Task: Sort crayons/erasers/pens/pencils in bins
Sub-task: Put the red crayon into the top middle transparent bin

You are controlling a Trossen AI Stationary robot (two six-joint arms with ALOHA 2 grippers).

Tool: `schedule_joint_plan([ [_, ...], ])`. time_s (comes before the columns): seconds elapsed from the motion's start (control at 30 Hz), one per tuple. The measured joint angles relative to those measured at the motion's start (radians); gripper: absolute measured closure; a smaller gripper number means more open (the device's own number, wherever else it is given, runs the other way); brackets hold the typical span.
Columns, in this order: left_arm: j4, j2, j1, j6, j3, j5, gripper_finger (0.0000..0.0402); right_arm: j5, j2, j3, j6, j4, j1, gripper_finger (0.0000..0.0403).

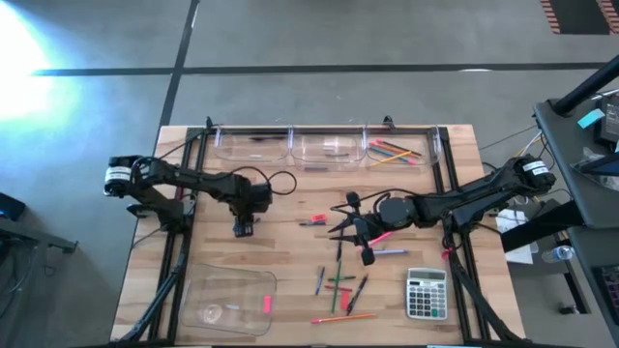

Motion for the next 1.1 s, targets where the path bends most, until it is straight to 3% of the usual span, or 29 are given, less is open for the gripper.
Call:
schedule_joint_plan([
  [0.3, -0.032, -0.006, 0.004, 0.013, 0.049, -0.014, 0.0394, 0.0, 0.0, 0.0, -0.004, 0.0, 0.0, 0.0333],
  [0.5, -0.131, -0.011, 0.005, 0.015, 0.164, -0.152, 0.0394, 0.0, 0.0, -0.001, -0.005, 0.0, 0.0, 0.0331],
  [0.73, -0.128, -0.02, 0.004, 0.09, 0.354, -0.292, 0.0395, 0.009, -0.05, -0.002, -0.042, -0.074, 0.0, 0.0337],
  [0.9, 0.091, -0.021, 0.009, 0.283, 0.457, -0.426, 0.0395, 0.009, -0.119, -0.005, -0.042, -0.08, 0.002, 0.0335],
  [1.1, 0.562, 0.018, 0.081, 0.474, 0.472, -0.344, 0.0396, 0.009, -0.147, -0.036, -0.042, -0.084, 0.002, 0.0337],
])
